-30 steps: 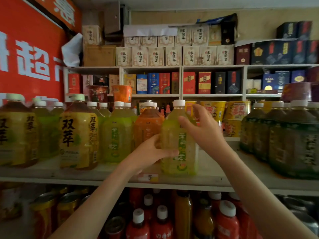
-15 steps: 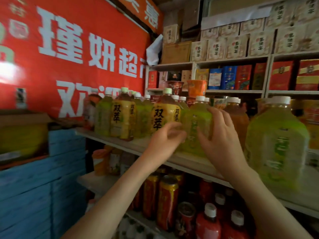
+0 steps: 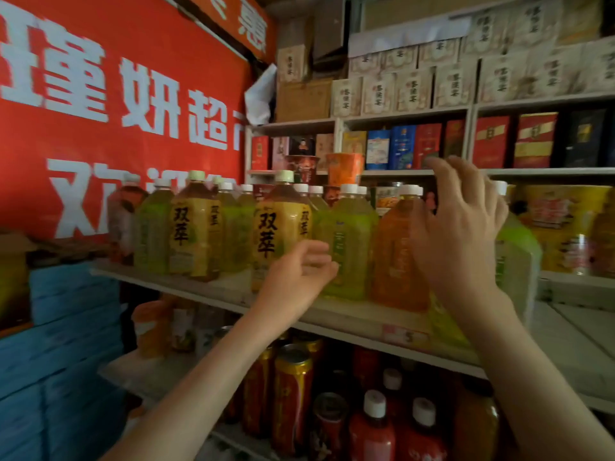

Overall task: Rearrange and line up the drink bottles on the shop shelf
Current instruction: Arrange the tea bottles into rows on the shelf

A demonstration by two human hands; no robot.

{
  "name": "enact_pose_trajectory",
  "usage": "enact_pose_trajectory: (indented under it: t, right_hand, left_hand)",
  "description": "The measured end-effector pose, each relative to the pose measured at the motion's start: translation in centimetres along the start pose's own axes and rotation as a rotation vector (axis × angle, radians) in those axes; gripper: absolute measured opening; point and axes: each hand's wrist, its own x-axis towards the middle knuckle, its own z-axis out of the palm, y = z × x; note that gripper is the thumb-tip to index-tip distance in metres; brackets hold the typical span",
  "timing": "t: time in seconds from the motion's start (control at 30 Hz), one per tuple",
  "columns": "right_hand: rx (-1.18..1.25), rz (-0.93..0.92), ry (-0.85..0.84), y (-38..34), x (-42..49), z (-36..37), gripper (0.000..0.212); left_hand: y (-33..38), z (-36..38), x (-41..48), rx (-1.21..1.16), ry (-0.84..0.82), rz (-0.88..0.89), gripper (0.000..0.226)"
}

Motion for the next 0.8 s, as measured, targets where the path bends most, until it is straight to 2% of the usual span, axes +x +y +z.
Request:
enact_pose_trajectory:
  t: [0.07,0.1,0.2,0.3,0.37,0.43,0.53,0.67,0.8]
  right_hand:
    - [-0.12,0.095,-0.001,2.2,1.2,-1.1,0.053]
    - [-0.145,0.159,-0.054,3.4,1.7,-1.5,0.057]
    - [0.004,0.378,-0.316,6.2,3.1,-2.2,0.051]
    - [0.08,0.429,-0.41,8.2,4.1,-2.6,0.04]
    - [0.126,0.425,-0.415,8.7,4.4,-2.9,0.041]
    - [0.194,0.442,-0.393,8.9,4.4,-3.1,0.042]
    - [0.213,0.468,-0.334,9.1,4.3,-3.7,0.039]
    - [0.255,0.505,-0.223,10.3,4.0,-5.4,0.037]
    - [0.267,0.499,-0.178,11.7,3.9,-7.7,0.034]
  left_hand:
    - [0.8,2.2,0.7,-0.039,-0.061,0.016,0.033]
    - [1.2,3.3,1.0,-0.043,-0.097,0.027,0.035]
    - [2.2,6.4,1.8,-0.089,-0.219,0.057,0.049]
    - [3.0,8.9,2.2,-0.087,-0.315,0.088,0.07]
    - [3.5,10.2,2.3,-0.082,-0.356,0.091,0.092]
    - [4.0,11.1,2.4,-0.065,-0.378,0.087,0.104]
    - [4.6,12.4,2.6,-0.076,-0.349,0.078,0.101]
    - [5.3,14.0,2.8,-0.088,-0.311,0.109,0.115]
    - [7.2,16.1,2.0,-0.11,-0.331,0.133,0.102]
